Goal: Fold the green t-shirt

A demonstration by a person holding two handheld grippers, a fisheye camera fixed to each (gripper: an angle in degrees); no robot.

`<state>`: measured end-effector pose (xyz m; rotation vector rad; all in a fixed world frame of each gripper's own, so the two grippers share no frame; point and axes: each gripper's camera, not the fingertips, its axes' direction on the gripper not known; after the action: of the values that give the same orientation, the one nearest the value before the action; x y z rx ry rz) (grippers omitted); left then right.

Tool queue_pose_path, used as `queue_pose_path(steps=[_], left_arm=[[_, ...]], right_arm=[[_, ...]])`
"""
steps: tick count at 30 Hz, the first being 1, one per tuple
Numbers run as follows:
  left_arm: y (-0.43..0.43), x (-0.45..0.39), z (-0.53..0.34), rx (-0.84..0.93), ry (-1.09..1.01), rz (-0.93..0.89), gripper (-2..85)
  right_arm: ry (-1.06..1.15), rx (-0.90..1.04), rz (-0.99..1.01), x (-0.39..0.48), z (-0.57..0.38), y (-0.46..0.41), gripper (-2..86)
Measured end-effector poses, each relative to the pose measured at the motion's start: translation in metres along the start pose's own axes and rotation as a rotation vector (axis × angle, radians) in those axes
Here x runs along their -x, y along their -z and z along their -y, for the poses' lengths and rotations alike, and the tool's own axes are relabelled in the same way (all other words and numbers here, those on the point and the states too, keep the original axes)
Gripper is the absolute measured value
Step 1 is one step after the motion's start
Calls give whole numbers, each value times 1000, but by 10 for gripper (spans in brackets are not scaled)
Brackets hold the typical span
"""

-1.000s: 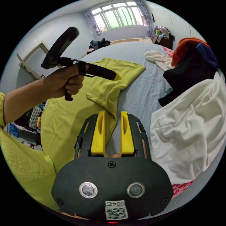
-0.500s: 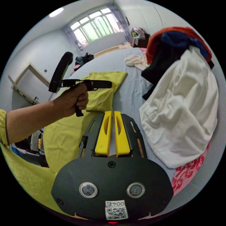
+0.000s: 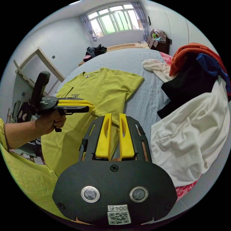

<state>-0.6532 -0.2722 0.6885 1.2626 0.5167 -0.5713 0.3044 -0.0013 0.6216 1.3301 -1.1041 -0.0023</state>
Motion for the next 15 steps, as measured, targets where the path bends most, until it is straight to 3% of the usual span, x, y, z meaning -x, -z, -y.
queue_pose_path(steps=[4, 8, 15], left_arm=[[-2, -2, -10, 26, -20, 24, 34], [15, -23, -23, -49, -65, -15, 48], [-4, -100, -43, -73, -353, 190, 88]], right_arm=[[97, 164, -5, 20, 6, -30, 72], [-9, 42, 72, -7, 8, -2, 74], [-236, -43, 107, -72, 51, 3, 74]])
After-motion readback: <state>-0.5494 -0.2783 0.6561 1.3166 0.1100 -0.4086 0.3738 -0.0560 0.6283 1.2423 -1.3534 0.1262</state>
